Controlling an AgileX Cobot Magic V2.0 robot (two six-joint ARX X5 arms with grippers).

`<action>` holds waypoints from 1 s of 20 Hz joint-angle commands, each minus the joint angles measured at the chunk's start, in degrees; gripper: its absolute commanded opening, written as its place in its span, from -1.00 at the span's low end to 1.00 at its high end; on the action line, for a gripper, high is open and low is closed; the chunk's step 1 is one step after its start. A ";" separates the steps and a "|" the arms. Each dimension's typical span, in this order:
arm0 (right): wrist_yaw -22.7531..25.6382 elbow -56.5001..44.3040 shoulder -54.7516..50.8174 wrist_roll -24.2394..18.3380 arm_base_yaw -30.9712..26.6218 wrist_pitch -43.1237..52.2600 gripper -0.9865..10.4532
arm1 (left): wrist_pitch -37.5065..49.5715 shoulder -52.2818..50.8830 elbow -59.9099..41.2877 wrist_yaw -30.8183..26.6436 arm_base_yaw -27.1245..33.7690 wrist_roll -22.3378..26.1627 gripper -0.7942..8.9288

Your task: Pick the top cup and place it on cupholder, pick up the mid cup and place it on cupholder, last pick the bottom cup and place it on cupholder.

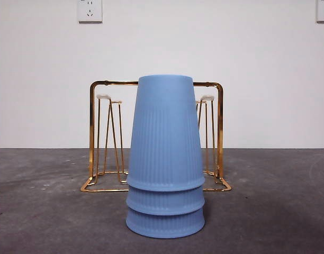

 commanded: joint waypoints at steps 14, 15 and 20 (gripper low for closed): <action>-17.00 29.42 26.16 -19.12 0.22 -24.37 -0.81 | -27.54 21.86 28.30 15.80 -0.48 25.64 -0.82; -18.10 31.30 27.74 -21.33 0.26 -27.12 -0.81 | -29.35 23.12 29.68 17.07 -0.85 27.98 -0.82; -19.43 37.40 32.39 -27.78 2.36 -37.13 -0.81 | -38.82 27.26 34.56 18.40 -3.39 35.91 -0.82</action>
